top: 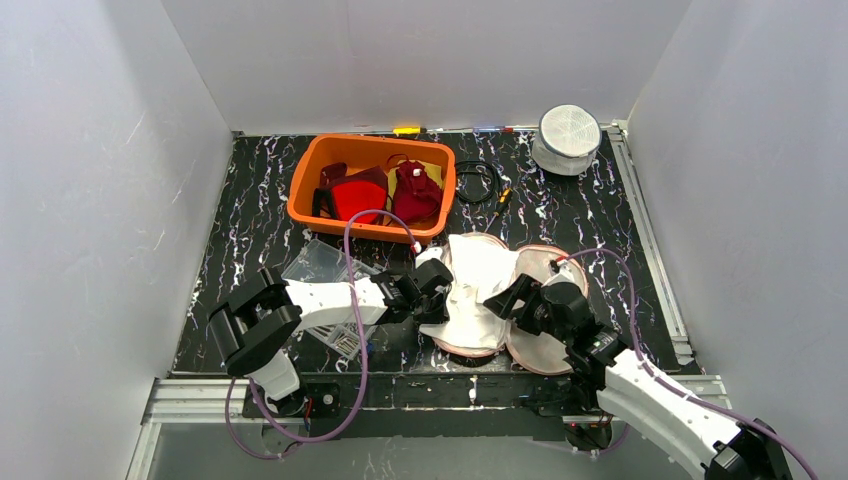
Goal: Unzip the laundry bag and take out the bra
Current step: Pick up the bra from the laundry bag.
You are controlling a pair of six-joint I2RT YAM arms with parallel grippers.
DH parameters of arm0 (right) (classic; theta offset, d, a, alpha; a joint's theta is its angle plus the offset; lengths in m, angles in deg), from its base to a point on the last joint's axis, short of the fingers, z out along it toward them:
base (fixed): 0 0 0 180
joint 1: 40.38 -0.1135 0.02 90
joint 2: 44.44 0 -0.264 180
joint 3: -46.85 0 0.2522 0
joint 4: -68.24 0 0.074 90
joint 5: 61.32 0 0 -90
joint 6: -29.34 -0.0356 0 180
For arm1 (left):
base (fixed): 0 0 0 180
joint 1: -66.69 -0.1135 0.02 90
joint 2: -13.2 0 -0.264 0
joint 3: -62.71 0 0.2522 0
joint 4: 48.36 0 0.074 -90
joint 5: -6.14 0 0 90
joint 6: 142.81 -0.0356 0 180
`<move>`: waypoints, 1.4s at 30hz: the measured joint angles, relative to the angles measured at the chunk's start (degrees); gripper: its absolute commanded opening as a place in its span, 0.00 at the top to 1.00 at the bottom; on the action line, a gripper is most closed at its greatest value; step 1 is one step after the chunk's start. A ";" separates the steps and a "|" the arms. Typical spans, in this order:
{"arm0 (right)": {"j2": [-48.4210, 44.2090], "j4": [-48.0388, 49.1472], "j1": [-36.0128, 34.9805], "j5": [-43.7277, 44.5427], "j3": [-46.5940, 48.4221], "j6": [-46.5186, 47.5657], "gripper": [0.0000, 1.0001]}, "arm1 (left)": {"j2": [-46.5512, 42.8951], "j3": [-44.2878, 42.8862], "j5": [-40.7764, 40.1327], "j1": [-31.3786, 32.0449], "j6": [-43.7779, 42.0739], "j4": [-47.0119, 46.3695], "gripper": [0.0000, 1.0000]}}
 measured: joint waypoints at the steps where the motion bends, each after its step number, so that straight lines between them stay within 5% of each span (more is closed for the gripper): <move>1: -0.22 -0.04 0.00 0.09 0.04 0.15 0.12 | 0.00 0.00 0.02 0.00 0.04 -0.04 1.00; 11: -0.76 -1.75 0.00 3.39 4.13 4.11 0.12 | -0.22 0.11 1.16 -0.07 0.28 -0.39 1.00; 19: 7.15 0.52 0.00 3.54 4.96 5.97 0.13 | -1.53 0.11 2.12 -0.07 0.28 -0.35 1.00; 30: 11.50 8.13 0.00 1.60 4.94 5.99 0.37 | -1.66 0.11 2.97 -0.07 0.28 -0.35 1.00; 37: 12.94 10.12 0.00 0.48 4.94 5.84 0.24 | -1.66 0.11 3.69 -0.07 0.28 -0.37 1.00; 42: 14.53 10.12 0.00 0.46 4.94 5.77 0.31 | -1.66 0.11 3.85 -0.07 0.28 -0.35 1.00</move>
